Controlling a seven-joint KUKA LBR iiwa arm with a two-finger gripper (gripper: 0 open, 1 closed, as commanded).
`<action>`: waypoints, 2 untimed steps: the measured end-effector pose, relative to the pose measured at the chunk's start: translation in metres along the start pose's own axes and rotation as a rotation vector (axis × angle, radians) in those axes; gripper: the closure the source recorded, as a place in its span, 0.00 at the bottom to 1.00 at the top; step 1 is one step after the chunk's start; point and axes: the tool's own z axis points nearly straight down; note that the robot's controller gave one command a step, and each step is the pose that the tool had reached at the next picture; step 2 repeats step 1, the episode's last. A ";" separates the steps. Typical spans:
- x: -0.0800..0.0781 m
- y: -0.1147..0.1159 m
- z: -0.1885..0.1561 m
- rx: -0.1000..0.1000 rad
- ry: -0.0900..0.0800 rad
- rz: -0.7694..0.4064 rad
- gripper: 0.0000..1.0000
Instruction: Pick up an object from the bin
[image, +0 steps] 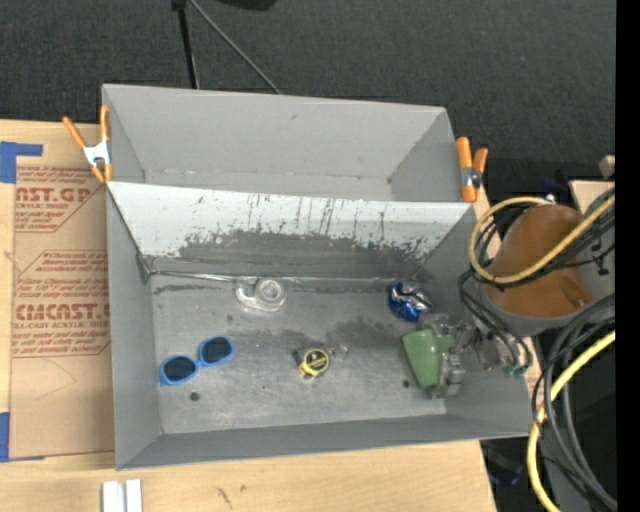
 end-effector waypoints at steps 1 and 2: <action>0.002 0.013 -0.152 0.002 0.003 -0.030 1.00; 0.002 0.013 -0.152 0.002 0.003 -0.030 1.00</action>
Offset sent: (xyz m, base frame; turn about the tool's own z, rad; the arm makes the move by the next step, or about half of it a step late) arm -0.0056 0.0125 0.1476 -0.0305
